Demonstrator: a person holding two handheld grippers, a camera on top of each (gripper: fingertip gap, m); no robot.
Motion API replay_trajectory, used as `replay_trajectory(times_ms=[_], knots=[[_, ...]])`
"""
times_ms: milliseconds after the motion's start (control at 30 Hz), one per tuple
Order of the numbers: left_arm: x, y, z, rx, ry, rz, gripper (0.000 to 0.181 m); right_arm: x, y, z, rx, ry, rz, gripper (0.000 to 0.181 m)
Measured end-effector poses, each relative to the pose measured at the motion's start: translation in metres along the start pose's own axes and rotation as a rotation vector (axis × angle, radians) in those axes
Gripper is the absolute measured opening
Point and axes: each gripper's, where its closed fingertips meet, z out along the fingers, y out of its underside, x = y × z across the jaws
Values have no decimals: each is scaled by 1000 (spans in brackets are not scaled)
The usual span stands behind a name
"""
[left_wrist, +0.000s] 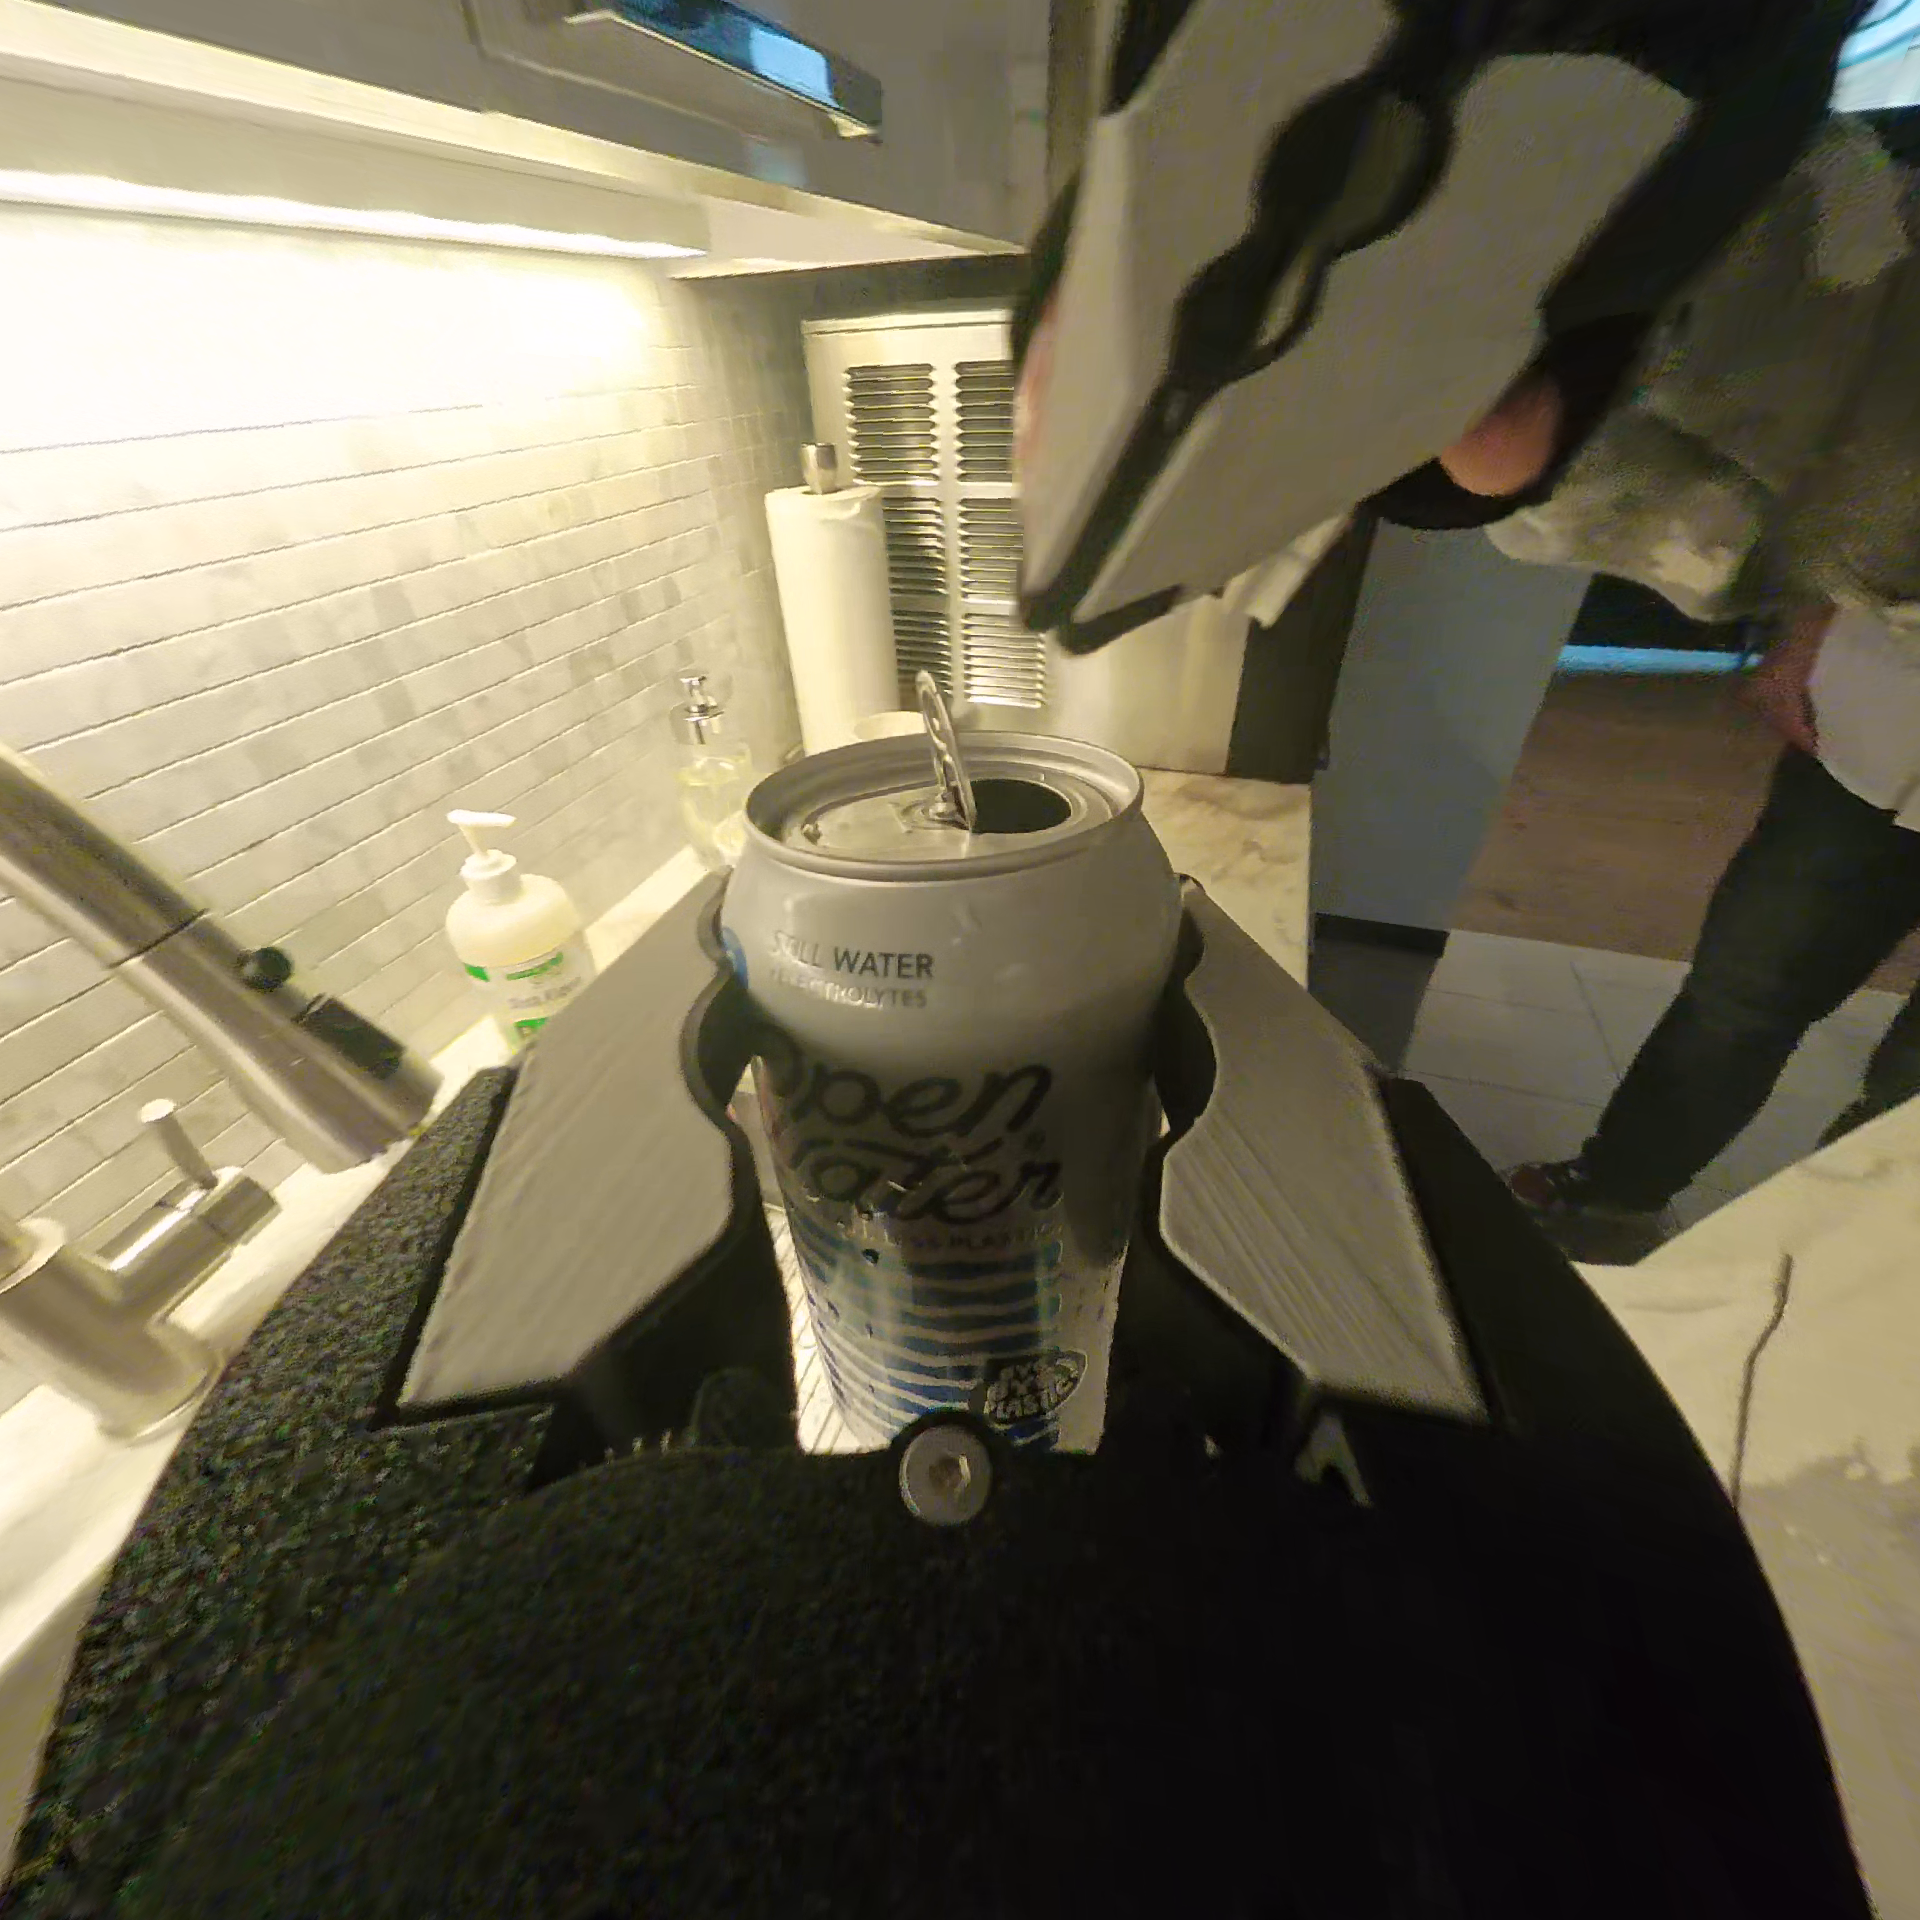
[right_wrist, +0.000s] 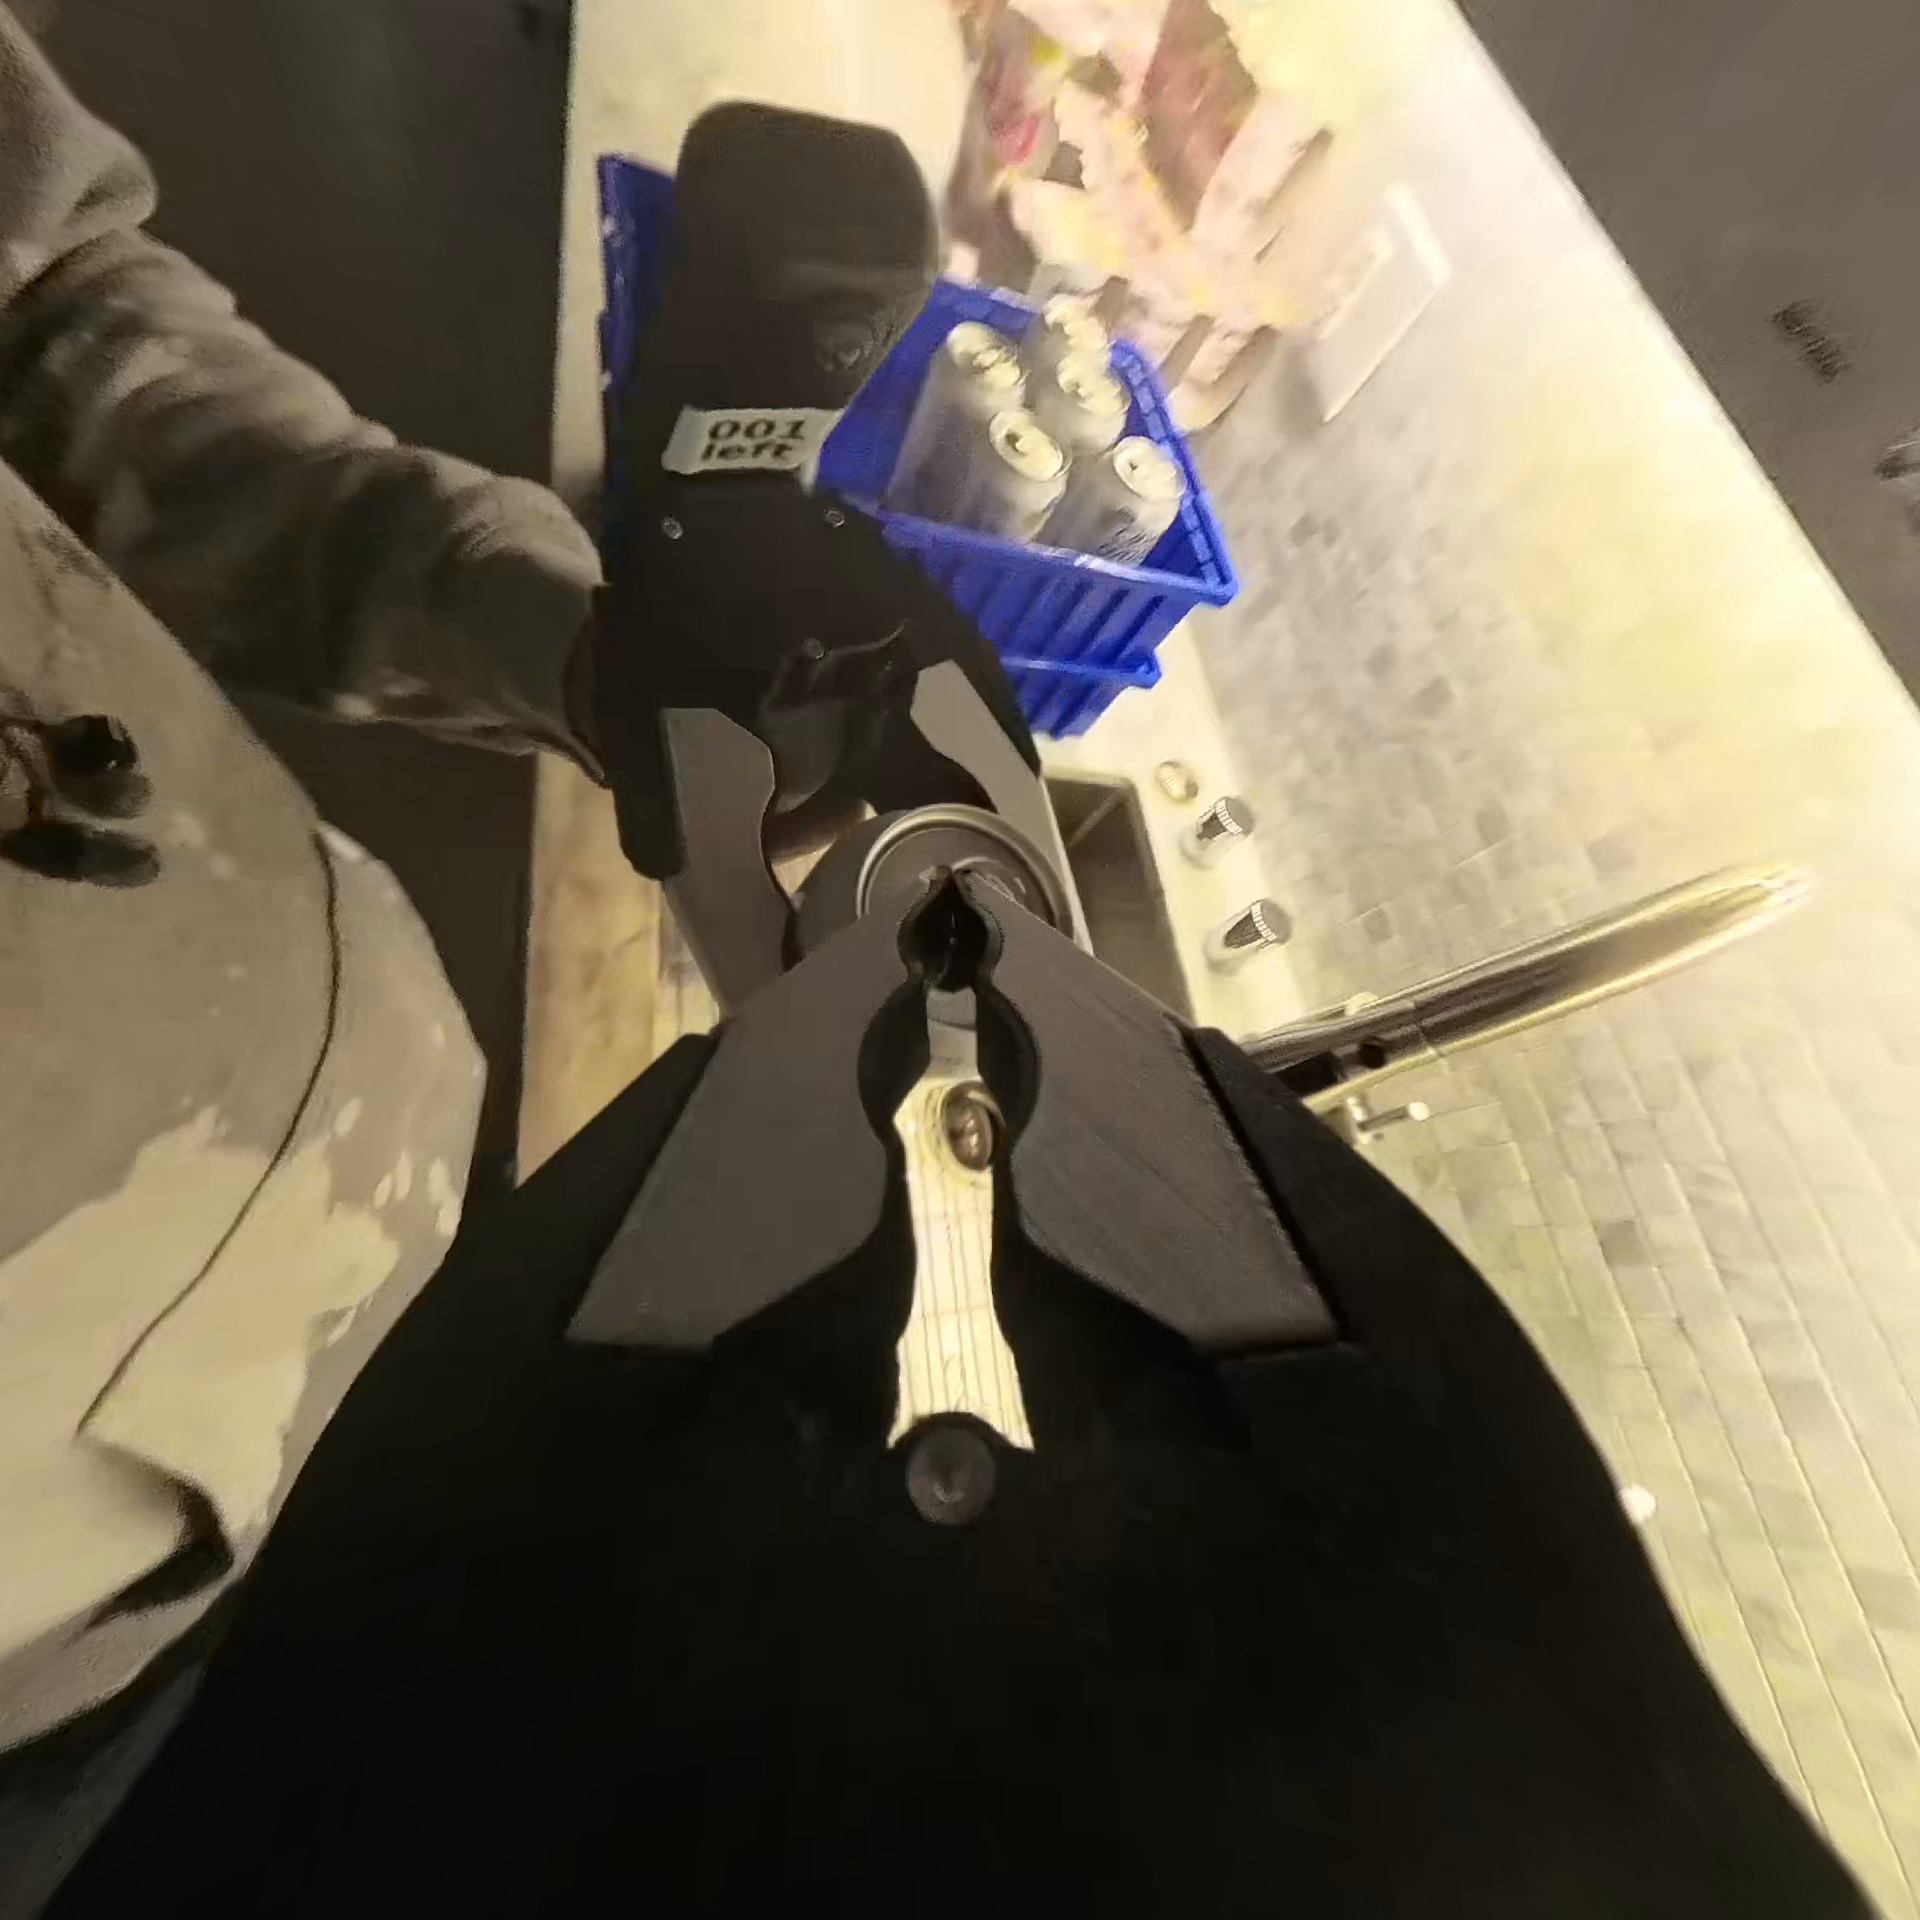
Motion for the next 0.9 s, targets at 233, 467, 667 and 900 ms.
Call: replay_trajectory(times_ms=[233, 467, 667, 900], knots=[[23, -1, 13, -3, 56, 24, 77, -1, 15, 11, -172, -123, -67, 0], [23, -5, 10, 12, 65, 2, 77, 4, 3, 7, -99, -191, 22, 0], [17, -5, 3, 12, 44, -7, 78, 2, -8, -13, -31, -213, -8, 0], [23, -10, 3, 9, 73, 16, 77, 3, 7, -6, -119, -209, -27, 0]])
